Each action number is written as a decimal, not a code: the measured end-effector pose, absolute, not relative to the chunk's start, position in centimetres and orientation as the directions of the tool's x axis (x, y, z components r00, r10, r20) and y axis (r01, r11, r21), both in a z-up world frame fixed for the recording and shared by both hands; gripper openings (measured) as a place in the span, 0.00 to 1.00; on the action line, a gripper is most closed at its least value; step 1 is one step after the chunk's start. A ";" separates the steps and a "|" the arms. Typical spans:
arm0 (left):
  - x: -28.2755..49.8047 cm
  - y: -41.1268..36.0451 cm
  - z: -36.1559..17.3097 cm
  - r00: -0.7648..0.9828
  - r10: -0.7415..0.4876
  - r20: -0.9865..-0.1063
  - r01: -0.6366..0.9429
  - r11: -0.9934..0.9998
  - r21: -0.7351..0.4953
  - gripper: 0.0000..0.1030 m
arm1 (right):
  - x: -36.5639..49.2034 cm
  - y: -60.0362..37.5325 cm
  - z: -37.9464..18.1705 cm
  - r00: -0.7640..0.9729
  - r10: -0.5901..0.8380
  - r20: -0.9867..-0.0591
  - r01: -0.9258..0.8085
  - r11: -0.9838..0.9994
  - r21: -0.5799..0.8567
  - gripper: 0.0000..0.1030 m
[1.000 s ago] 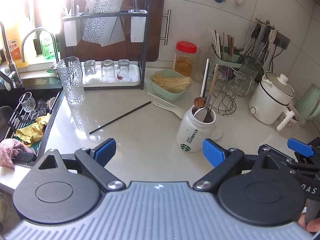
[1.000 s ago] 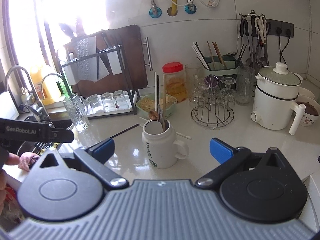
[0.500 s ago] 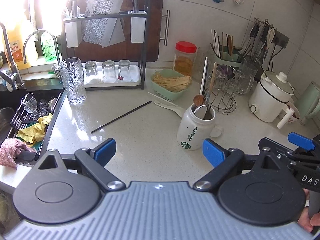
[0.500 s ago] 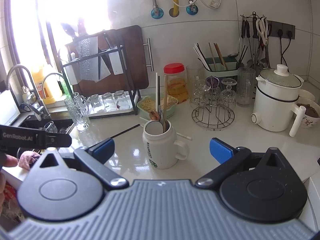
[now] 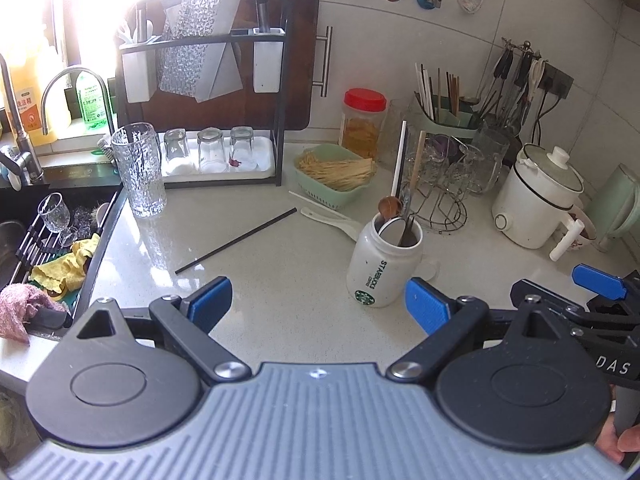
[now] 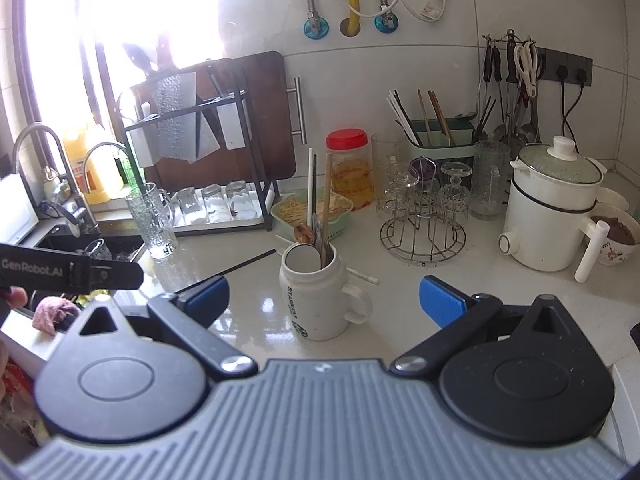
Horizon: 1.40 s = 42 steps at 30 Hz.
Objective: Organize utensils
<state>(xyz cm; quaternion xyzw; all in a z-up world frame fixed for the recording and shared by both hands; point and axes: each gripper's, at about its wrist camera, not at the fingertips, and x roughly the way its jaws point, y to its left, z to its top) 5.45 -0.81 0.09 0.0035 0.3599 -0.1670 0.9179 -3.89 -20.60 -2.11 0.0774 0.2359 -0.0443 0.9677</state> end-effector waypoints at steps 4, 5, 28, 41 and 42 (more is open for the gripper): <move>5.9 -0.7 0.2 0.688 -0.309 -0.657 0.307 0.944 -0.121 0.93 | -3.6 -20.5 -2.0 0.886 -0.049 -0.461 0.122 0.984 0.130 1.00; 6.1 -0.7 0.2 0.687 -0.308 -0.658 0.307 0.944 -0.122 0.93 | -3.5 -20.5 -2.0 0.887 -0.049 -0.460 0.122 0.984 0.130 1.00; 9.9 -2.3 0.5 0.652 -0.319 -0.688 0.332 0.936 -0.119 0.93 | -0.9 -20.7 -1.6 0.876 -0.055 -0.479 0.140 0.980 0.143 1.00; 10.3 -2.9 1.2 0.651 -0.325 -0.686 0.341 0.933 -0.118 0.93 | -0.7 -21.1 -1.5 0.875 -0.053 -0.481 0.145 0.977 0.156 1.00; 10.3 -3.0 1.2 0.650 -0.324 -0.687 0.342 0.933 -0.117 0.93 | -0.6 -21.0 -1.5 0.874 -0.056 -0.484 0.148 0.977 0.155 1.00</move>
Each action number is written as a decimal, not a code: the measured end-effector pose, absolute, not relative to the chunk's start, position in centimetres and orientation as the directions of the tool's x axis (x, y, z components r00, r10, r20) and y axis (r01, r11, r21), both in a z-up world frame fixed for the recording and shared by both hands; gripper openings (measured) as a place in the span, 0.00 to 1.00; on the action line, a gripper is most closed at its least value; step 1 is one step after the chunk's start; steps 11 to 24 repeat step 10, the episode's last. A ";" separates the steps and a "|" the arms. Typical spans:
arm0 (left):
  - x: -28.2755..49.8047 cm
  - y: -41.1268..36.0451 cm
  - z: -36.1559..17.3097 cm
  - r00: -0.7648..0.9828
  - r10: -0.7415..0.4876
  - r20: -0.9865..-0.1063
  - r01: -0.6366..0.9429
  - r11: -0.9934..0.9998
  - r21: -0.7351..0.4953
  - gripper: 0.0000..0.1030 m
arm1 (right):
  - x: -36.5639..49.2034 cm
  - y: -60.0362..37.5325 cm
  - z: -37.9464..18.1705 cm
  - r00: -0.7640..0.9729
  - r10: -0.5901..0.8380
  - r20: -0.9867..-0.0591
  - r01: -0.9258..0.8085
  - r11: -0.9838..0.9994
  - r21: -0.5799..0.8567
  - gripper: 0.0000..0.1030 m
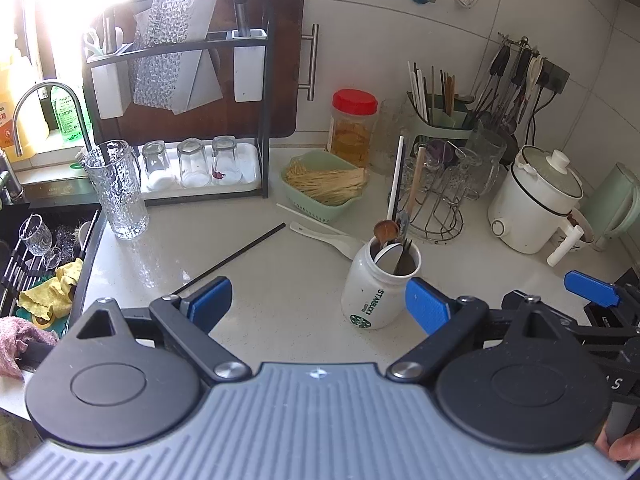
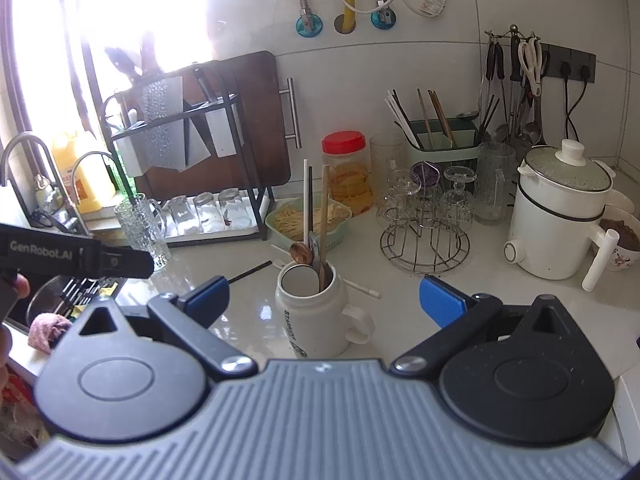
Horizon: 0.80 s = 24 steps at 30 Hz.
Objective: Organize utensils
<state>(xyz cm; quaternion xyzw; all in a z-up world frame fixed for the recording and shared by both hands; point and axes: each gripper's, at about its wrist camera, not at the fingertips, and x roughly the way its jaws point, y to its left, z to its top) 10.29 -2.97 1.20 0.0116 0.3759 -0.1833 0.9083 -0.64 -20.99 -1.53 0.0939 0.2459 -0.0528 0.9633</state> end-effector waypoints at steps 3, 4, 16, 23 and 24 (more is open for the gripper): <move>10.2 -3.1 1.3 0.650 -0.322 -0.689 0.341 0.933 -0.115 0.93 | -0.5 -21.1 -1.5 0.874 -0.057 -0.483 0.148 0.977 0.152 1.00; 10.2 -3.2 1.4 0.647 -0.324 -0.690 0.342 0.932 -0.117 0.93 | -0.5 -21.2 -1.5 0.873 -0.058 -0.485 0.149 0.977 0.152 1.00; 9.9 -3.7 1.8 0.659 -0.330 -0.676 0.355 0.929 -0.107 0.93 | -0.3 -21.5 -1.4 0.877 -0.065 -0.477 0.153 0.977 0.148 1.00; 9.9 -3.7 1.8 0.659 -0.330 -0.676 0.355 0.929 -0.107 0.93 | -0.3 -21.5 -1.4 0.877 -0.065 -0.477 0.153 0.977 0.148 1.00; 9.9 -3.7 1.8 0.659 -0.330 -0.676 0.355 0.929 -0.107 0.93 | -0.3 -21.5 -1.4 0.877 -0.065 -0.477 0.153 0.977 0.148 1.00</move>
